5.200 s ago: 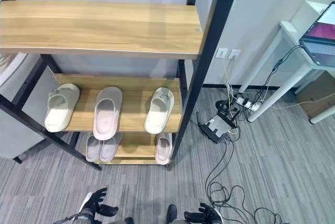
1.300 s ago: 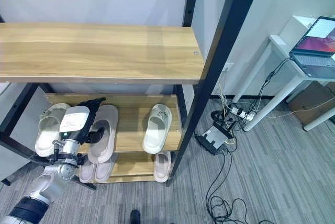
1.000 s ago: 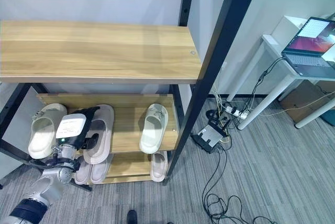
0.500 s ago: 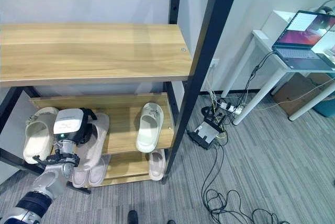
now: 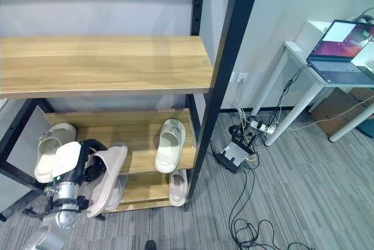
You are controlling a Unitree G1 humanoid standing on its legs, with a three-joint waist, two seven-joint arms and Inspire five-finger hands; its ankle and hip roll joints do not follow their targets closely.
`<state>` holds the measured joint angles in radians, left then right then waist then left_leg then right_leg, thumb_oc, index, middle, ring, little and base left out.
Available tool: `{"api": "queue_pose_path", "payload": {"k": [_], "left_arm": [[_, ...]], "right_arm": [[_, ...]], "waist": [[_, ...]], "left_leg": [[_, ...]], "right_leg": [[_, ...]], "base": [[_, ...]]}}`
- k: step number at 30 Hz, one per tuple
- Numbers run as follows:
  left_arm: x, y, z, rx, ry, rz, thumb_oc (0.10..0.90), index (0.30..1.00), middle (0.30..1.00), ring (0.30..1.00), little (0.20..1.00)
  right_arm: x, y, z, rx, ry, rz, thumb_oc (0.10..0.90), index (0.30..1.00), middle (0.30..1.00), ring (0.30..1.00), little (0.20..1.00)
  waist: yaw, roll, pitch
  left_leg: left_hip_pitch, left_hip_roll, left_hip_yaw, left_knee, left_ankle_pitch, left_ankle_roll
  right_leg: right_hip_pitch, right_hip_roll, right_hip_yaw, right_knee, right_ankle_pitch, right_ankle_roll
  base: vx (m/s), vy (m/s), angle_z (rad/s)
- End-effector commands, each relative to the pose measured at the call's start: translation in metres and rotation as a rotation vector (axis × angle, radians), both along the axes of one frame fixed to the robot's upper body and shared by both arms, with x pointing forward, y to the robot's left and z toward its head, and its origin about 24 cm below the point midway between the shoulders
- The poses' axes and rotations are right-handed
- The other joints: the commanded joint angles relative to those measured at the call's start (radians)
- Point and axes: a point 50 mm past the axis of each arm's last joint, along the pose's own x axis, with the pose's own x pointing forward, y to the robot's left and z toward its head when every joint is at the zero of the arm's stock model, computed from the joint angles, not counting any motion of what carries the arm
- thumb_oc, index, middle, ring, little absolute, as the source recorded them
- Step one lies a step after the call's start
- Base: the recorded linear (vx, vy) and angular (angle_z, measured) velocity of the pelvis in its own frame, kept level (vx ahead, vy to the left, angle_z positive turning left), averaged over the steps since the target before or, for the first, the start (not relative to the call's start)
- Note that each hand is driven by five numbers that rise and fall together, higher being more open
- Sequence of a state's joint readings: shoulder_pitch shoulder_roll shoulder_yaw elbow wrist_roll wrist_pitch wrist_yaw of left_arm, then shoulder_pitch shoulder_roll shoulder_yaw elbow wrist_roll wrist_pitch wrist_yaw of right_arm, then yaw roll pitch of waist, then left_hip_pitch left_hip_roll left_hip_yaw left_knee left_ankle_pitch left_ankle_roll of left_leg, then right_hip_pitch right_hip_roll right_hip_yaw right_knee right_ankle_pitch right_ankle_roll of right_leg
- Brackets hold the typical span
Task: Arrange the slippers neatly on the shoe rack.
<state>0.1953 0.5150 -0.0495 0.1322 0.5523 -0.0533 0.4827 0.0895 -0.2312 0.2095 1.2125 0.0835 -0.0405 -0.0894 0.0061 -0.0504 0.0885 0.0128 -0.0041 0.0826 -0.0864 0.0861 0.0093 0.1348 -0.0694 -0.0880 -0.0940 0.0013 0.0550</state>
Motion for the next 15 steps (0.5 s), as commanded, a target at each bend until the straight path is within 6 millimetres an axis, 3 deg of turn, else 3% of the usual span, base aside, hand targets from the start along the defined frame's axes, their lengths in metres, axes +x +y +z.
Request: {"api": "queue_pose_path", "payload": {"k": [1, 8, 15], "left_arm": [[0.010, 0.006, 0.053, -0.056, -0.317, 0.000, 0.400, 0.300, 0.300, 0.300, 0.300], [-0.004, 0.005, 0.041, -0.085, -0.272, -0.024, 0.400, 0.300, 0.300, 0.300, 0.300], [-0.012, 0.002, 0.038, -0.075, -0.274, -0.038, 0.400, 0.300, 0.300, 0.300, 0.300]], "right_arm": [[0.011, -0.005, 0.003, -0.008, -0.040, -0.028, 0.800, 0.900, 0.900, 0.900, 0.900], [0.007, -0.003, 0.001, -0.006, -0.025, -0.009, 0.800, 0.900, 0.900, 0.900, 0.900], [0.010, 0.000, 0.002, -0.014, -0.048, 0.013, 0.800, 0.900, 0.900, 0.900, 0.900]], "waist": [[0.055, 0.014, -0.020], [0.092, 0.014, 0.012], [0.102, 0.015, 0.020]], "left_leg": [[0.095, 0.005, -0.037, -0.001, -0.124, -0.009], [0.066, 0.017, -0.064, 0.117, -0.161, -0.018], [0.068, 0.029, -0.077, 0.134, -0.159, -0.033]], "right_leg": [[0.006, -0.009, -0.009, 0.009, -0.026, 0.058], [0.038, -0.005, -0.027, 0.025, -0.055, 0.038], [0.070, 0.005, -0.048, 0.010, -0.065, 0.029]], "base": [[-0.01, -0.056, 0.08], [-0.04, -0.078, 0.09], [-0.03, -0.064, 0.12]]}}
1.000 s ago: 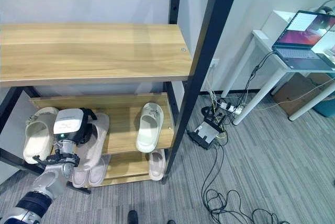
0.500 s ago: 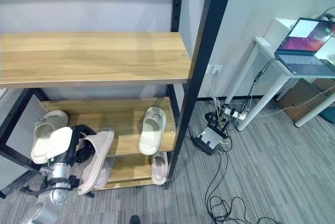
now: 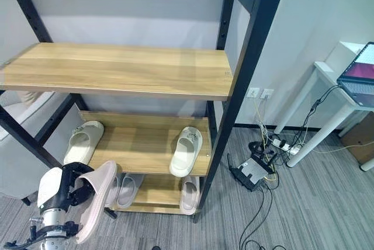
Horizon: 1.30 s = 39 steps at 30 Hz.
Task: Arrange the slippers neatly on the shoe rack.
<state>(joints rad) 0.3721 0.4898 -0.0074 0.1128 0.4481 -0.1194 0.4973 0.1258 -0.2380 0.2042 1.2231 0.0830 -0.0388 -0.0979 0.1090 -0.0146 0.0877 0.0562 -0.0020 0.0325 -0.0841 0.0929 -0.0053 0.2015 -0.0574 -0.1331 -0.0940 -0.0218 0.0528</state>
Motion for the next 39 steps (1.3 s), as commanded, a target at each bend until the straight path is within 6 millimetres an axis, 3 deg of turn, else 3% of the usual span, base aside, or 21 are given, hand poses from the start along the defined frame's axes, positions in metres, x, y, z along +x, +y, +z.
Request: {"api": "queue_pose_path", "payload": {"k": [1, 7, 9, 11, 13, 15, 20, 27, 30, 31, 32, 35, 36, 39], "left_arm": [[0.035, -0.010, 0.056, 0.059, -0.331, -0.121, 0.400, 0.300, 0.300, 0.300, 0.300], [0.030, -0.017, 0.038, 0.002, -0.267, -0.134, 0.400, 0.300, 0.300, 0.300, 0.300], [0.025, -0.023, 0.018, 0.008, -0.157, -0.166, 0.400, 0.300, 0.300, 0.300, 0.300], [0.026, -0.023, 0.018, 0.007, -0.158, -0.168, 0.400, 0.300, 0.300, 0.300, 0.300], [0.026, -0.034, -0.008, 0.035, -0.012, -0.226, 0.400, 0.300, 0.300, 0.300, 0.300], [0.028, -0.041, -0.018, 0.063, 0.041, -0.273, 0.400, 0.300, 0.300, 0.300, 0.300], [0.036, -0.050, -0.022, 0.129, 0.051, -0.332, 0.400, 0.300, 0.300, 0.300, 0.300], [0.050, -0.064, -0.026, 0.152, 0.054, -0.381, 0.400, 0.300, 0.300, 0.300, 0.300], [0.068, -0.070, -0.015, 0.177, 0.000, -0.410, 0.400, 0.300, 0.300, 0.300, 0.300], [0.078, -0.076, -0.005, 0.179, -0.050, -0.432, 0.400, 0.300, 0.300, 0.300, 0.300], [0.092, -0.082, 0.006, 0.192, -0.106, -0.451, 0.400, 0.300, 0.300, 0.300, 0.300], [0.104, -0.094, 0.014, 0.207, -0.151, -0.482, 0.400, 0.300, 0.300, 0.300, 0.300], [0.112, -0.102, 0.020, 0.217, -0.190, -0.499, 0.400, 0.300, 0.300, 0.300, 0.300], [0.123, -0.111, 0.031, 0.216, -0.255, -0.496, 0.400, 0.300, 0.300, 0.300, 0.300]], "right_arm": [[0.029, 0.005, 0.003, 0.002, -0.097, 0.042, 0.800, 0.900, 0.900, 0.900, 0.900], [0.031, 0.004, 0.004, -0.013, -0.108, 0.039, 0.800, 0.900, 0.900, 0.900, 0.900], [0.032, 0.003, 0.004, -0.021, -0.109, 0.032, 0.800, 0.900, 0.900, 0.900, 0.900], [0.032, 0.003, 0.004, -0.022, -0.110, 0.030, 0.800, 0.900, 0.900, 0.900, 0.900], [0.035, 0.002, 0.005, -0.032, -0.115, 0.043, 0.800, 0.900, 0.900, 0.900, 0.900], [0.038, 0.000, 0.006, -0.038, -0.121, 0.052, 0.800, 0.900, 0.900, 0.900, 0.900], [0.036, 0.001, 0.005, -0.047, -0.114, 0.069, 0.800, 0.900, 0.900, 0.900, 0.900], [0.037, 0.001, 0.006, -0.053, -0.112, 0.087, 0.800, 0.900, 0.900, 0.900, 0.900], [0.054, 0.006, 0.009, -0.048, -0.162, 0.134, 0.800, 0.900, 0.900, 0.900, 0.900], [0.067, 0.010, 0.012, -0.051, -0.201, 0.173, 0.800, 0.900, 0.900, 0.900, 0.900], [0.084, 0.014, 0.017, -0.051, -0.251, 0.199, 0.800, 0.900, 0.900, 0.900, 0.900], [0.103, 0.014, 0.023, -0.063, -0.308, 0.210, 0.800, 0.900, 0.900, 0.900, 0.900], [0.114, 0.014, 0.028, -0.074, -0.344, 0.216, 0.800, 0.900, 0.900, 0.900, 0.900], [0.133, 0.014, 0.037, -0.104, -0.407, 0.236, 0.800, 0.900, 0.900, 0.900, 0.900]], "waist": [[-0.003, -0.020, 0.027], [-0.004, -0.016, 0.041], [-0.009, -0.013, 0.045], [-0.008, -0.012, 0.045], [-0.026, -0.010, 0.051], [-0.034, -0.008, 0.054], [-0.048, -0.013, 0.052], [-0.063, -0.049, 0.056], [-0.064, -0.069, 0.103], [-0.065, -0.076, 0.147], [-0.067, -0.080, 0.186], [-0.071, -0.084, 0.217], [-0.079, -0.078, 0.229], [-0.077, -0.067, 0.237]], "left_leg": [[0.021, 0.030, -0.030, 0.138, -0.162, -0.022], [0.012, 0.033, -0.039, 0.141, -0.152, -0.026], [0.012, 0.036, -0.040, 0.136, -0.148, -0.027], [0.011, 0.036, -0.041, 0.136, -0.148, -0.027], [0.009, 0.041, -0.038, 0.133, -0.146, -0.029], [0.010, 0.044, -0.035, 0.129, -0.146, -0.029], [0.018, 0.050, -0.030, 0.109, -0.144, -0.027], [0.022, 0.057, -0.019, 0.098, -0.152, -0.023], [-0.046, 0.062, -0.029, 0.183, -0.171, -0.018], [-0.089, 0.061, -0.032, 0.227, -0.175, -0.016], [-0.182, 0.056, -0.046, 0.322, -0.193, -0.009], [-0.298, 0.045, -0.064, 0.437, -0.220, 0.003], [-0.388, 0.038, -0.074, 0.528, -0.244, 0.012], [-0.509, 0.038, -0.079, 0.668, -0.302, 0.035]], "right_leg": [[0.003, -0.005, -0.008, 0.010, -0.043, 0.029], [-0.003, 0.001, -0.014, 0.008, -0.041, 0.024], [-0.007, 0.002, -0.018, 0.008, -0.040, 0.024], [-0.008, 0.002, -0.018, 0.008, -0.039, 0.024], [-0.015, 0.005, -0.013, 0.010, -0.039, 0.023], [-0.019, 0.006, -0.012, 0.012, -0.038, 0.024], [-0.030, 0.006, -0.005, 0.019, -0.036, 0.028], [-0.049, 0.008, 0.005, 0.055, -0.051, 0.031], [-0.134, 0.004, -0.001, 0.173, -0.085, 0.024], [-0.183, 0.004, -0.003, 0.233, -0.094, 0.023], [-0.277, -0.010, -0.013, 0.364, -0.122, 0.018], [-0.379, -0.031, -0.017, 0.478, -0.143, 0.015], [-0.462, -0.041, -0.007, 0.555, -0.166, 0.006], [-0.589, -0.045, 0.016, 0.680, -0.222, -0.012]], "base": [[-0.04, -0.058, 0.17], [-0.02, -0.027, 0.03], [0.00, 0.000, 0.00], [0.00, 0.000, 0.00], [0.00, 0.000, 0.00], [0.01, 0.006, 0.02], [0.02, 0.027, -0.02], [0.02, 0.027, -0.02], [-0.14, 0.000, 0.00], [-0.40, 0.023, 0.02], [-0.40, 0.039, 0.11], [-0.23, 0.049, 0.22], [-0.28, 0.085, 0.13], [-0.18, 0.063, 0.05]]}}
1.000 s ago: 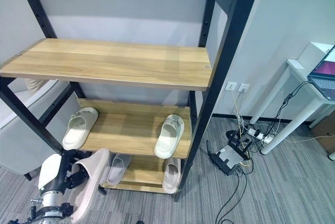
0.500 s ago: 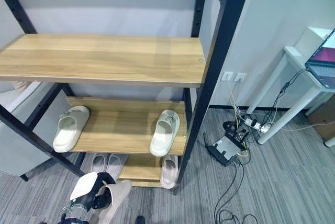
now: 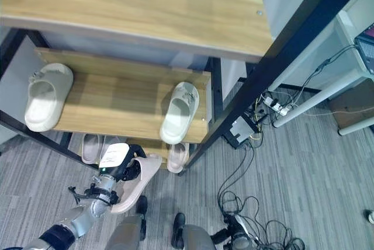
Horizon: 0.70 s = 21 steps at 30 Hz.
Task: Arrange the slippers neatly on the shoe rack.
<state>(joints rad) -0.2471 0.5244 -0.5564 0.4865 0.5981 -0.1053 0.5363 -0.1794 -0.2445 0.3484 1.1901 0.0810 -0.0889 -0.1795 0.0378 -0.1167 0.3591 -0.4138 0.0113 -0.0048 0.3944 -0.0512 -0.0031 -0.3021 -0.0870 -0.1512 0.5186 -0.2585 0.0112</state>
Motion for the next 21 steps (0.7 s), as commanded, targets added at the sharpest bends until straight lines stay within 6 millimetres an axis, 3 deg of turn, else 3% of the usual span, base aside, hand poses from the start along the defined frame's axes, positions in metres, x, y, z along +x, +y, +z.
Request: {"api": "queue_pose_path", "payload": {"k": [1, 6, 7, 10, 12, 13, 14, 17, 19, 21], "left_arm": [[0.010, -0.019, 0.031, -0.085, -0.220, -0.018, 0.400, 0.300, 0.300, 0.300, 0.300], [0.018, -0.022, 0.044, -0.082, -0.327, 0.006, 0.400, 0.300, 0.300, 0.300, 0.300], [0.026, -0.020, 0.052, -0.032, -0.379, 0.027, 0.400, 0.300, 0.300, 0.300, 0.300], [0.037, -0.018, 0.071, 0.028, -0.499, 0.067, 0.400, 0.300, 0.300, 0.300, 0.300], [0.044, -0.012, 0.091, 0.014, -0.599, 0.114, 0.400, 0.300, 0.300, 0.300, 0.300], [0.044, -0.011, 0.092, 0.013, -0.602, 0.116, 0.400, 0.300, 0.300, 0.300, 0.300], [0.049, -0.010, 0.117, -0.015, -0.722, 0.148, 0.400, 0.300, 0.300, 0.300, 0.300], [0.052, -0.008, 0.132, -0.031, -0.782, 0.170, 0.400, 0.300, 0.300, 0.300, 0.300], [0.057, -0.004, 0.179, -0.044, -0.995, 0.231, 0.400, 0.300, 0.300, 0.300, 0.300], [0.060, -0.003, 0.202, -0.009, -1.088, 0.235, 0.400, 0.300, 0.300, 0.300, 0.300]], "right_arm": [[0.004, -0.004, 0.007, -0.046, -0.075, 0.026, 0.800, 0.900, 0.900, 0.900, 0.900], [0.029, 0.000, 0.022, -0.066, -0.188, 0.044, 0.800, 0.900, 0.900, 0.900, 0.900], [0.045, 0.002, 0.033, -0.081, -0.256, 0.059, 0.800, 0.900, 0.900, 0.900, 0.900], [0.064, 0.011, 0.050, -0.118, -0.367, 0.130, 0.800, 0.900, 0.900, 0.900, 0.900], [0.079, 0.016, 0.064, -0.141, -0.442, 0.165, 0.800, 0.900, 0.900, 0.900, 0.900], [0.080, 0.016, 0.065, -0.142, -0.444, 0.166, 0.800, 0.900, 0.900, 0.900, 0.900], [0.095, 0.019, 0.080, -0.156, -0.520, 0.171, 0.800, 0.900, 0.900, 0.900, 0.900], [0.104, 0.019, 0.089, -0.162, -0.553, 0.167, 0.800, 0.900, 0.900, 0.900, 0.900], [0.116, 0.017, 0.100, -0.208, -0.596, 0.140, 0.800, 0.900, 0.900, 0.900, 0.900], [0.123, 0.011, 0.107, -0.224, -0.621, 0.103, 0.800, 0.900, 0.900, 0.900, 0.900]], "waist": [[-0.004, 0.038, -0.027], [0.002, 0.052, -0.013], [0.000, 0.059, 0.000], [-0.008, 0.073, -0.006], [-0.010, 0.078, -0.007], [-0.010, 0.079, -0.010], [-0.008, 0.084, 0.002], [-0.005, 0.088, 0.007], [-0.008, 0.103, 0.036], [-0.013, 0.112, 0.047]], "left_leg": [[-0.080, 0.026, -0.039, 0.242, -0.176, 0.043], [-0.268, 0.032, -0.036, 0.461, -0.248, 0.075], [-0.335, 0.037, -0.038, 0.551, -0.297, 0.079], [-0.506, 0.040, -0.052, 0.703, -0.338, 0.092], [-0.591, 0.043, -0.061, 0.799, -0.370, 0.099], [-0.604, 0.044, -0.062, 0.811, -0.375, 0.099], [-0.661, 0.053, -0.063, 0.897, -0.410, 0.109], [-0.712, 0.058, -0.060, 0.962, -0.438, 0.117], [-0.859, 0.058, -0.065, 1.168, -0.516, 0.143], [-0.925, 0.052, -0.066, 1.269, -0.550, 0.150]], "right_leg": [[-0.129, -0.015, 0.042, 0.113, 0.004, 0.026], [-0.323, -0.009, 0.069, 0.295, -0.056, 0.000], [-0.397, 0.002, 0.084, 0.381, -0.106, 0.003], [-0.559, 0.011, 0.088, 0.509, -0.154, -0.020], [-0.649, 0.012, 0.100, 0.607, -0.174, -0.021], [-0.662, 0.012, 0.100, 0.619, -0.179, -0.021], [-0.721, 0.011, 0.114, 0.699, -0.202, -0.023], [-0.780, 0.011, 0.122, 0.767, -0.222, -0.023], [-0.926, 0.019, 0.143, 0.966, -0.279, -0.036], [-0.996, 0.025, 0.147, 1.070, -0.302, -0.036]], "base": [[-0.16, 0.041, -0.09], [-0.11, 0.032, -0.13], [-0.04, 0.026, -0.15], [-0.10, 0.011, -0.16], [-0.04, 0.001, -0.06], [-0.03, 0.031, -0.03], [-0.01, 0.031, -0.04], [-0.02, 0.043, -0.10], [0.00, 0.050, -0.13], [0.01, 0.030, -0.15]]}}
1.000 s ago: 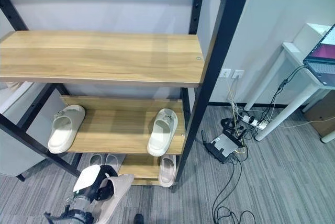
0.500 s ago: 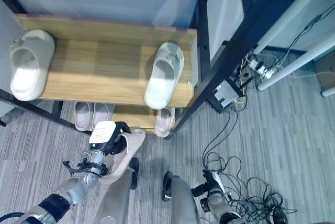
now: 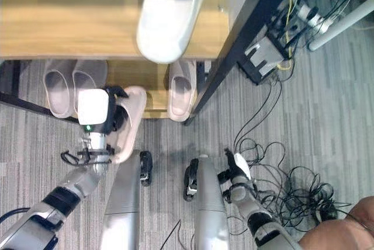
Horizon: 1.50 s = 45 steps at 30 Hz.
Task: Arrange the slippers neatly on the shoe rack.
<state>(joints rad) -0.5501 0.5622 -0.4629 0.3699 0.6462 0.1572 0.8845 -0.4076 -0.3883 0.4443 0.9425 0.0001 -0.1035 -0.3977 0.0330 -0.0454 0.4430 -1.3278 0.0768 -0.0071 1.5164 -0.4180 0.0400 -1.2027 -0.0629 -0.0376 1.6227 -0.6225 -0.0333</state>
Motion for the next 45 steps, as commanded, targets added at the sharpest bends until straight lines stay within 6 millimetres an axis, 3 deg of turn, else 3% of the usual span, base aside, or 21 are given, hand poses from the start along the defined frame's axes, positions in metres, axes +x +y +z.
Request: {"api": "queue_pose_path", "payload": {"k": [1, 6, 10, 13, 14, 20, 26, 27, 28, 34, 45], "left_arm": [[0.003, -0.013, 0.078, 0.061, -0.388, -0.015, 0.400, 0.300, 0.300, 0.300, 0.300], [0.012, -0.021, 0.115, 0.123, -0.473, -0.004, 0.400, 0.300, 0.300, 0.300, 0.300], [0.022, -0.026, 0.138, 0.173, -0.501, 0.004, 0.400, 0.300, 0.300, 0.300, 0.300], [0.030, -0.026, 0.159, 0.233, -0.494, 0.034, 0.400, 0.300, 0.300, 0.300, 0.300], [0.033, -0.026, 0.171, 0.264, -0.497, 0.055, 0.400, 0.300, 0.300, 0.300, 0.300], [0.040, -0.031, 0.191, 0.313, -0.483, 0.097, 0.400, 0.300, 0.300, 0.300, 0.300], [0.057, -0.037, 0.201, 0.330, -0.355, 0.159, 0.400, 0.300, 0.300, 0.300, 0.300], [0.057, -0.034, 0.204, 0.328, -0.350, 0.183, 0.431, 0.347, 0.347, 0.347, 0.347], [0.059, -0.030, 0.204, 0.324, -0.336, 0.203, 0.800, 0.900, 0.900, 0.900, 0.900], [0.065, -0.023, 0.206, 0.242, -0.212, 0.219, 0.800, 0.900, 0.900, 0.900, 0.900], [0.040, -0.034, 0.208, 0.076, -0.251, -0.029, 0.800, 0.900, 0.900, 0.900, 0.900]], "right_arm": [[0.009, 0.013, 0.012, 0.041, -0.102, -0.016, 0.800, 0.900, 0.900, 0.900, 0.900], [0.015, 0.010, 0.021, 0.084, -0.151, -0.045, 0.800, 0.900, 0.900, 0.900, 0.900], [0.021, 0.008, 0.030, 0.119, -0.188, -0.059, 0.800, 0.900, 0.900, 0.900, 0.900], [0.023, 0.008, 0.035, 0.137, -0.220, -0.053, 0.800, 0.900, 0.900, 0.900, 0.900], [0.018, 0.007, 0.034, 0.145, -0.230, -0.043, 0.800, 0.900, 0.900, 0.900, 0.900], [-0.008, 0.007, 0.011, 0.204, -0.180, -0.045, 0.800, 0.900, 0.900, 0.900, 0.900], [-0.008, 0.020, 0.006, 0.258, -0.139, 0.009, 0.800, 0.900, 0.900, 0.900, 0.900], [-0.009, 0.023, 0.004, 0.264, -0.124, 0.027, 0.800, 0.900, 0.900, 0.900, 0.900], [-0.010, 0.025, 0.003, 0.270, -0.119, 0.037, 0.800, 0.900, 0.900, 0.900, 0.900], [-0.017, 0.027, -0.004, 0.298, -0.083, 0.040, 0.800, 0.900, 0.900, 0.900, 0.900], [-0.025, 0.027, -0.018, 0.229, 0.030, 0.041, 0.800, 0.900, 0.900, 0.900, 0.900]], "waist": [[-0.013, 0.042, -0.031], [-0.029, 0.043, 0.021], [-0.048, 0.040, 0.047], [-0.065, 0.029, 0.077], [-0.074, 0.014, 0.077], [-0.100, -0.028, 0.077], [-0.107, -0.044, 0.077], [-0.107, -0.045, 0.077], [-0.105, -0.047, 0.077], [-0.099, -0.050, 0.077], [-0.061, -0.039, 0.077]], "left_leg": [[-0.036, -0.013, -0.064, 0.183, -0.195, 0.109], [-0.167, -0.029, -0.097, 0.404, -0.259, 0.107], [-0.233, -0.037, -0.107, 0.507, -0.289, 0.101], [-0.242, -0.040, -0.110, 0.589, -0.333, 0.097], [-0.242, -0.035, -0.102, 0.628, -0.357, 0.096], [-0.242, -0.034, -0.086, 0.684, -0.391, 0.092], [-0.242, -0.024, -0.097, 0.680, -0.388, 0.093], [-0.242, -0.022, -0.100, 0.680, -0.388, 0.094], [-0.242, -0.022, -0.103, 0.679, -0.388, 0.095], [-0.242, -0.022, -0.104, 0.687, -0.396, 0.098], [-0.242, -0.047, -0.092, 0.678, -0.396, 0.094]], "right_leg": [[-0.120, 0.001, 0.032, 0.007, 0.051, 0.005], [-0.252, 0.007, 0.052, 0.252, -0.002, 0.002], [-0.317, 0.010, 0.076, 0.375, -0.028, -0.003], [-0.342, 0.018, 0.098, 0.465, -0.049, -0.009], [-0.354, 0.019, 0.117, 0.511, -0.060, -0.010], [-0.366, 0.020, 0.154, 0.584, -0.082, -0.020], [-0.367, 0.015, 0.144, 0.575, -0.083, -0.028], [-0.367, 0.017, 0.142, 0.576, -0.083, -0.027], [-0.367, 0.019, 0.140, 0.573, -0.082, -0.026], [-0.367, 0.023, 0.132, 0.577, -0.090, -0.025], [-0.367, 0.008, 0.124, 0.585, -0.104, -0.032]], "base": [[0.00, 0.000, 0.00], [0.03, 0.004, 0.02], [0.04, 0.005, -0.01], [0.04, 0.010, -0.04], [0.05, -0.024, -0.07], [0.01, -0.003, -0.03], [0.00, 0.000, 0.00], [0.00, 0.000, 0.00], [-0.01, 0.002, -0.03], [0.00, 0.000, -0.01], [0.00, -0.014, 0.01]]}}
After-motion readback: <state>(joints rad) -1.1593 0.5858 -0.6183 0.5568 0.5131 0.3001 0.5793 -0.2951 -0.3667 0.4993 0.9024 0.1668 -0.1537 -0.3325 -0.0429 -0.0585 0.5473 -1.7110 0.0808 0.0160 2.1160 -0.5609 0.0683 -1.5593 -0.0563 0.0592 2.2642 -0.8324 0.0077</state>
